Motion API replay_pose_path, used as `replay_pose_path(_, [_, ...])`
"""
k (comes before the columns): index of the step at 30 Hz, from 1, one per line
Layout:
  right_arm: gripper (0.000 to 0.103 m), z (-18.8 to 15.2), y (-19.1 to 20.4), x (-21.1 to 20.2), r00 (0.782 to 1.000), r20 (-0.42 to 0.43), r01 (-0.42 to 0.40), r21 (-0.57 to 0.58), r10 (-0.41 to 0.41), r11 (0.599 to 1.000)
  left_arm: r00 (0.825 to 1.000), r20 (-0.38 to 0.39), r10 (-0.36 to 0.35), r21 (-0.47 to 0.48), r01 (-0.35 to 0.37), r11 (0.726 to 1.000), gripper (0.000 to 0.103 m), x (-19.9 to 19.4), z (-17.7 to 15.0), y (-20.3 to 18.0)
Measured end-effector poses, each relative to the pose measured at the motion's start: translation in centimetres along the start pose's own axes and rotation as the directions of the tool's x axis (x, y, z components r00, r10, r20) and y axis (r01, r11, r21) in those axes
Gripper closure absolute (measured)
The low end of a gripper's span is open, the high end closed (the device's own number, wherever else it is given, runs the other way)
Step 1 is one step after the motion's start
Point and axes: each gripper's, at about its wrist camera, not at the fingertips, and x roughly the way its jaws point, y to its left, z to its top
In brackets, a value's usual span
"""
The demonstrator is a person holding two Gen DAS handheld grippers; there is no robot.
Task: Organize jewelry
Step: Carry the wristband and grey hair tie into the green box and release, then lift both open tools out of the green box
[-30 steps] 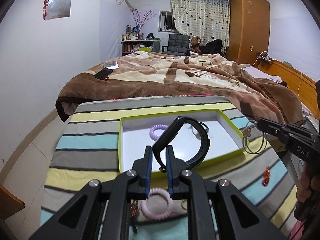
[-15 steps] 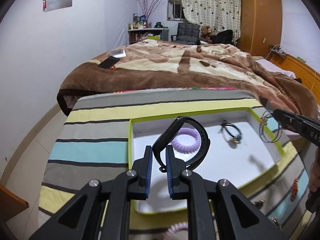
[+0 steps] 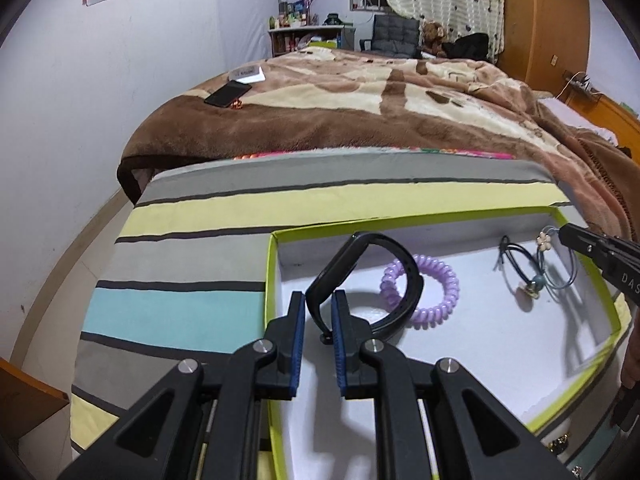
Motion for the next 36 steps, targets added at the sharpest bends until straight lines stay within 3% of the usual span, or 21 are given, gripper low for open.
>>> replay_pose_path(11, [0.098,0.1,-0.6,1.3,0.998,-0.046,0.034,0.006,-0.034,0.999,1.0,-0.025,0.013,-0.01,-0.014,1.0,0.089,0.5,0.6,0.1])
replay_pose_path(17, [0.086,0.0,-0.2,0.8,0.999,-0.036,0.016,-0.004,-0.016,1.0,1.0,-0.006,-0.001,-0.024,0.001,1.0,0.077,-0.1,0.5,0.4])
replay_pose_path(19, [0.079,-0.1,0.0,0.4,1.0,-0.026,0.016,-0.012,-0.016,1.0,1.0,0.004,0.0,-0.026,0.0,1.0,0.075,-0.4,0.3,0.5])
replay_pose_path(21, [0.065,-0.1,0.1,-0.1,1.0,-0.018,0.019,-0.013,-0.019,1.0,1.0,0.009,-0.006,-0.031,0.006,0.999,0.075,-0.7,0.3,0.6])
replay_pose_path(22, [0.063,-0.1,0.0,-0.3,1.0,-0.015,0.015,-0.01,-0.015,1.0,1.0,0.015,-0.008,-0.034,0.008,0.999,0.075,-1.0,0.2,0.7])
replay_pose_path(36, [0.063,-2.7,1.7,-8.1,0.996,0.095,0.003,-0.015,-0.001,1.0,0.985,0.162,-0.065,-0.043,0.073,0.996,0.075,-8.4,-2.6,0.5])
